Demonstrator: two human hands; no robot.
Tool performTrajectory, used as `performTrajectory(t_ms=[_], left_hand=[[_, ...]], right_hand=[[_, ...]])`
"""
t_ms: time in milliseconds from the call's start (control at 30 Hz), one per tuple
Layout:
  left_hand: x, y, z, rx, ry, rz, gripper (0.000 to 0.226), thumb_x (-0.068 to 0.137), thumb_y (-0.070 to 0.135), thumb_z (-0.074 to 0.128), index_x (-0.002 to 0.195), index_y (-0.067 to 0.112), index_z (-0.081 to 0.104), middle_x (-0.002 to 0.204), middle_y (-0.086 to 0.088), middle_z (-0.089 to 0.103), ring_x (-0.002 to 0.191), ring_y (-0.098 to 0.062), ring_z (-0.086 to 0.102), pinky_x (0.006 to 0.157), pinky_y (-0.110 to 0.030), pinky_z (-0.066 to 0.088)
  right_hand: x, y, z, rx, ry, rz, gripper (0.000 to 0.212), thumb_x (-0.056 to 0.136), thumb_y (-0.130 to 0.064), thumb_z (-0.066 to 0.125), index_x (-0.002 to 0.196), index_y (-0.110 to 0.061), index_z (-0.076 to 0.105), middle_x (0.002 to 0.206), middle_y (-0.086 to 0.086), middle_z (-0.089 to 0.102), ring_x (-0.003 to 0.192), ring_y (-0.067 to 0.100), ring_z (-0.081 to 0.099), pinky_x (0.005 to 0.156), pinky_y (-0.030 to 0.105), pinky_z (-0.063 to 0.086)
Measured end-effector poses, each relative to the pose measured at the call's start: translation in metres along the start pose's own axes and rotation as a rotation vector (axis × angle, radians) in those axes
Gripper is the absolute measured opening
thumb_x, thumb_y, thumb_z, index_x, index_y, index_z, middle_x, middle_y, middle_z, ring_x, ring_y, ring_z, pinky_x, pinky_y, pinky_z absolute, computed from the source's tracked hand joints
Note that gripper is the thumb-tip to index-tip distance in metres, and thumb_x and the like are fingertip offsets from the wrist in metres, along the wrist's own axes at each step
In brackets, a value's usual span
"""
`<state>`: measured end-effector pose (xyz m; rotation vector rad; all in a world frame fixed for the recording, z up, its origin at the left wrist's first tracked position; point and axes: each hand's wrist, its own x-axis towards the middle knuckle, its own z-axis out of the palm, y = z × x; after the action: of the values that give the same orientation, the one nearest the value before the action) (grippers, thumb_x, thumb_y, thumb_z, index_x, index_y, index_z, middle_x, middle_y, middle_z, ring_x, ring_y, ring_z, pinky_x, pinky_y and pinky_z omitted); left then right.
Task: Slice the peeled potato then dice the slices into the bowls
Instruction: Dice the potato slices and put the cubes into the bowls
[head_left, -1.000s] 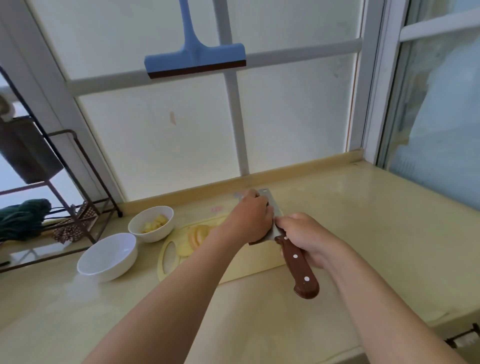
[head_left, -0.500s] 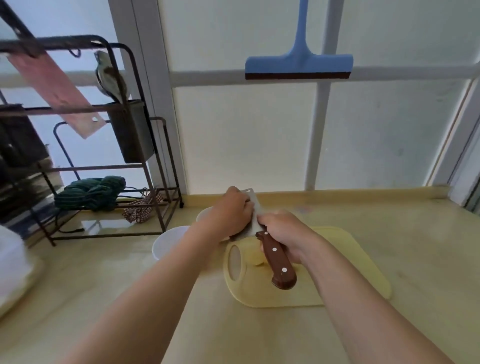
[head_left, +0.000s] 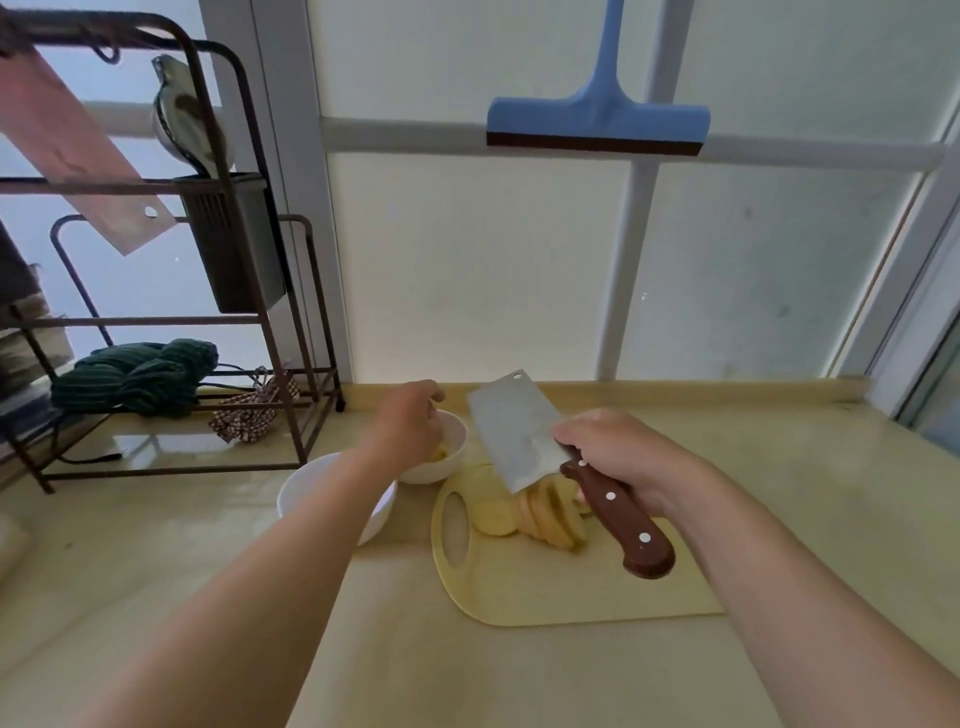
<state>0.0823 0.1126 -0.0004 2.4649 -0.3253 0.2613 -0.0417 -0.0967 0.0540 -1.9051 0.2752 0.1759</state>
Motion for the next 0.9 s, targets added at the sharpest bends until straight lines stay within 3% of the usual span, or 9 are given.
performTrajectory(t_ms=[100, 167, 400, 600, 767, 900], left_hand=[[-0.001, 0.002, -0.009, 0.003, 0.042, -0.005, 0.035, 0.095, 0.006, 0.042, 0.126, 0.012, 0.058, 0.104, -0.001, 0.057, 0.079, -0.013, 0.056, 0.056, -0.018, 0.042], [-0.002, 0.006, -0.013, 0.016, 0.058, 0.009, 0.035, 0.096, 0.008, 0.039, 0.124, 0.013, 0.060, 0.109, -0.005, 0.060, 0.077, -0.013, 0.057, 0.053, -0.017, 0.043], [-0.035, 0.056, -0.005, 0.052, -0.001, 0.193, 0.031, 0.096, 0.015, 0.045, 0.121, 0.017, 0.062, 0.110, -0.001, 0.065, 0.101, -0.020, 0.059, 0.087, -0.033, 0.050], [-0.056, 0.105, 0.028, 0.196, -0.204, 0.345, 0.034, 0.095, 0.022, 0.050, 0.129, 0.018, 0.058, 0.122, -0.001, 0.059, 0.110, -0.021, 0.055, 0.090, -0.030, 0.045], [-0.058, 0.119, 0.047, 0.436, -0.434, 0.285, 0.059, 0.093, 0.043, 0.055, 0.146, 0.025, 0.038, 0.144, 0.003, 0.041, 0.132, -0.020, 0.039, 0.102, -0.032, 0.036], [-0.055, 0.131, 0.058, 0.533, -0.480, 0.244, 0.060, 0.092, 0.051, 0.053, 0.143, 0.022, 0.040, 0.143, 0.000, 0.044, 0.130, -0.022, 0.043, 0.100, -0.037, 0.041]], right_hand=[[-0.004, 0.004, -0.015, -0.028, 0.035, -0.017, 0.027, 0.102, -0.014, 0.052, 0.077, -0.012, 0.046, 0.060, 0.006, 0.049, 0.040, 0.018, 0.046, 0.039, 0.020, 0.042], [-0.009, 0.008, -0.030, -0.024, 0.059, -0.031, 0.027, 0.103, -0.015, 0.052, 0.078, -0.011, 0.046, 0.054, 0.003, 0.047, 0.039, 0.017, 0.046, 0.037, 0.020, 0.040], [-0.035, 0.055, -0.091, 0.060, 0.230, 0.003, 0.025, 0.104, -0.019, 0.052, 0.081, -0.008, 0.048, 0.048, 0.007, 0.046, 0.035, 0.019, 0.044, 0.038, 0.023, 0.036], [-0.049, 0.108, -0.102, 0.132, 0.328, 0.083, 0.031, 0.103, -0.016, 0.053, 0.074, -0.005, 0.051, 0.041, 0.006, 0.048, 0.029, 0.017, 0.043, 0.035, 0.017, 0.033], [-0.045, 0.127, -0.104, 0.152, 0.323, 0.070, 0.026, 0.103, -0.015, 0.053, 0.079, -0.004, 0.054, 0.043, 0.007, 0.053, 0.030, 0.017, 0.046, 0.035, 0.016, 0.032], [-0.046, 0.129, -0.105, 0.174, 0.299, 0.048, 0.031, 0.102, -0.013, 0.049, 0.076, 0.000, 0.058, 0.042, 0.004, 0.058, 0.030, 0.016, 0.047, 0.035, 0.015, 0.033]])
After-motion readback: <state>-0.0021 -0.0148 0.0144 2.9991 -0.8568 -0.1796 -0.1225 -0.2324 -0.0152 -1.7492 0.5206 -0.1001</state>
